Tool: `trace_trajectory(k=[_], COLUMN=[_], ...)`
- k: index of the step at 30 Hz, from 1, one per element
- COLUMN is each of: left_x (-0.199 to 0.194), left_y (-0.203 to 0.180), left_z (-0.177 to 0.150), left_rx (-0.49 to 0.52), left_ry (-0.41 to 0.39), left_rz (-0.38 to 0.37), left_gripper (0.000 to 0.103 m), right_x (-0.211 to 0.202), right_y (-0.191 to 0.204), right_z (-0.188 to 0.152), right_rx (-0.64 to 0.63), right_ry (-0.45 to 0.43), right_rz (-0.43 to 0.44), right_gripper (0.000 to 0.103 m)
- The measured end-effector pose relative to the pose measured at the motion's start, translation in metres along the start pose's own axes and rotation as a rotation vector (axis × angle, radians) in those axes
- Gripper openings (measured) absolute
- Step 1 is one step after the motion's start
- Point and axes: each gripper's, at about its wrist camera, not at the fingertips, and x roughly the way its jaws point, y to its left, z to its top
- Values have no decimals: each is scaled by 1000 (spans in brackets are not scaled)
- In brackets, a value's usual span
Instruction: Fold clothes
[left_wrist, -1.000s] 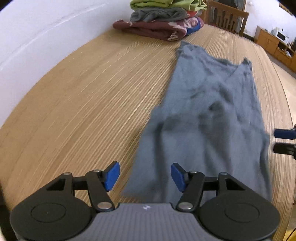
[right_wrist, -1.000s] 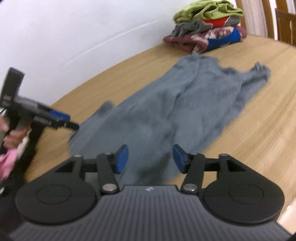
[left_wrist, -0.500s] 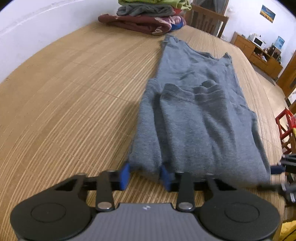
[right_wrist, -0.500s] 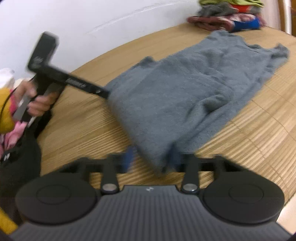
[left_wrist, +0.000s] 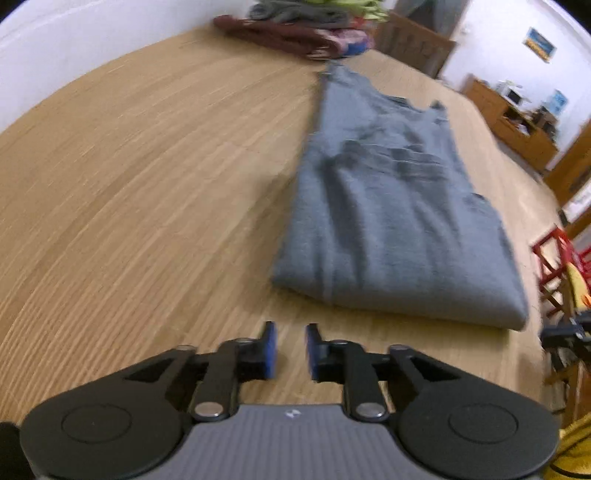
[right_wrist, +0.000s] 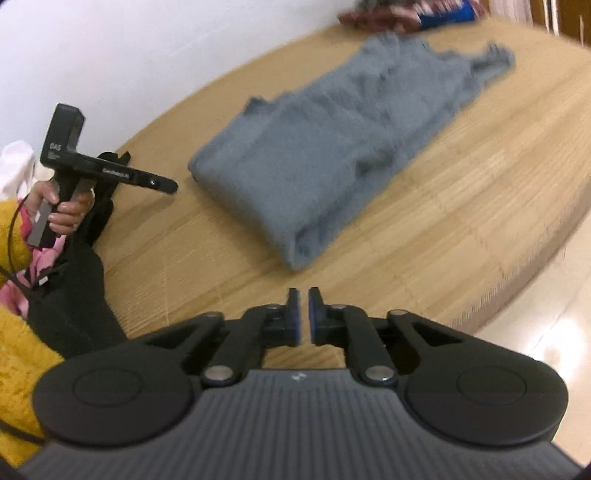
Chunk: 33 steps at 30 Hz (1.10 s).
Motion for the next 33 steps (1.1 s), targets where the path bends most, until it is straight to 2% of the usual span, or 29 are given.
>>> trace_trajectory(k=[1,2,3,6,9,11,12,13,14,16,19,23,26,29,33], left_x=[2,5,9,25,33,37,39,40,38,33,15,-23,-41,-55,-61], left_y=[-6,-12,-17,-31,-32,-29,-30,-32,-36,-44,-53,-78,-94,-104,-116], left_z=[2,4,7,14,21,24,24,25,24,21,9,-12,-16,-3,39], left_rx=[25,58,100,211,234,235,246,247,249,253,202,161,115,91,119], left_ry=[0,6,14,44,27,16,5,-9,-15,-32,-81,-143,-172,-208,-276], left_rz=[10,23,36,62,82,67,66,52,46,35,-9,-75,-111,-125,-82], left_gripper=[41,48,50,59,63,69,69,59,46,30,26,24,23,21,21], right_x=[2,5,9,25,46,56,56,54,51,39,16,-30,-56,-69,-71], right_y=[5,11,16,34,43,43,41,38,36,29,24,9,-5,-23,-44], right_z=[1,1,2,0,0,2,1,4,6,11,11,11,9,19,49], right_rx=[-32,-66,-99,-235,-314,-323,-319,-311,-296,-241,-219,-143,-57,29,65], right_ry=[-13,-24,-35,-68,-86,-84,-98,-100,-100,-104,-125,-164,-199,-259,-350], right_rz=[-16,-31,-46,-82,-137,-181,-190,-198,-176,-137,-111,-43,-15,-2,24], right_gripper=[41,51,59,57,57,54,41,27,22,13,11,11,11,11,11])
